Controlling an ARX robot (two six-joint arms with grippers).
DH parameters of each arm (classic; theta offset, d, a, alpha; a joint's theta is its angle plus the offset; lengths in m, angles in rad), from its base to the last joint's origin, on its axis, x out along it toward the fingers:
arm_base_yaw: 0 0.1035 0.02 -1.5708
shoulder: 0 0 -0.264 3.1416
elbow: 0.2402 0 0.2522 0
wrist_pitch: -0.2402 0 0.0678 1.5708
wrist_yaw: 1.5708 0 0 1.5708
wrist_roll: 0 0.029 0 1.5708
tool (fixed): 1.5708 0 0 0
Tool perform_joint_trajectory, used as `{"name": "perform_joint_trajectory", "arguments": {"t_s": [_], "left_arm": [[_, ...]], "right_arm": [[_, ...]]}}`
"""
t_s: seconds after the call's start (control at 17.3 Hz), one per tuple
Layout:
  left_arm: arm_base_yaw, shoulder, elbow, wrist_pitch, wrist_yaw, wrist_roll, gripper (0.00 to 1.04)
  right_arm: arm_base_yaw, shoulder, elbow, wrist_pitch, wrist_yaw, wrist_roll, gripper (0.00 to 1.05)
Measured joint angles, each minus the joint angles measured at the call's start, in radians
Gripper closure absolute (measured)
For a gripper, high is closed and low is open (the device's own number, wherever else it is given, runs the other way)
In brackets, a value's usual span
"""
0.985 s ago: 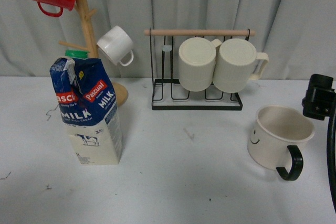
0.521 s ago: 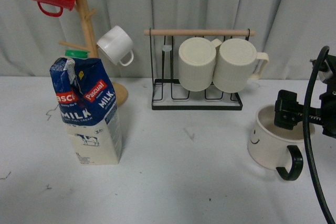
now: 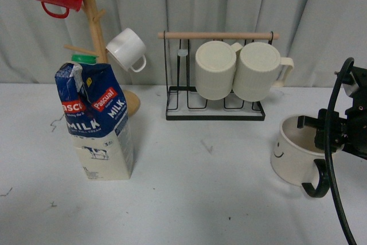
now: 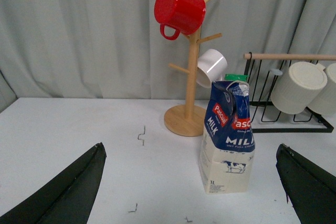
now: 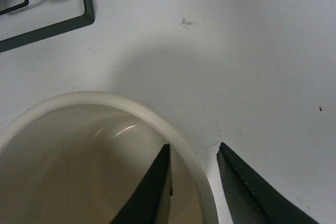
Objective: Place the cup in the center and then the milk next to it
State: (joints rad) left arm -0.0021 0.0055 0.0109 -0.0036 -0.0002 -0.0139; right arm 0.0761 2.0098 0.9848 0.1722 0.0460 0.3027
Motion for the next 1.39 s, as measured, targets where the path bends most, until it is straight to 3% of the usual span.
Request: {"name": "perform_joint_trajectory", "arguments": {"t_s": [0.17, 0.52, 0.81, 1.04, 1.39], "left_arm": [[0.0, 0.0, 0.0, 0.0, 0.0, 0.0, 0.07], [0.0, 0.0, 0.0, 0.0, 0.0, 0.0, 0.07], [0.0, 0.0, 0.0, 0.0, 0.0, 0.0, 0.07], [0.0, 0.0, 0.0, 0.0, 0.0, 0.0, 0.07], [0.0, 0.0, 0.0, 0.0, 0.0, 0.0, 0.07]], "right_arm": [[-0.006, -0.017, -0.002, -0.018, 0.002, 0.002, 1.01], [0.086, -0.1, 0.004, -0.113, 0.01, 0.063, 1.02], [0.248, -0.032, 0.175, -0.282, 0.044, 0.126, 1.02], [0.265, 0.098, 0.355, -0.464, 0.002, 0.112, 1.02], [0.265, 0.131, 0.373, -0.472, -0.002, 0.092, 1.02]]}}
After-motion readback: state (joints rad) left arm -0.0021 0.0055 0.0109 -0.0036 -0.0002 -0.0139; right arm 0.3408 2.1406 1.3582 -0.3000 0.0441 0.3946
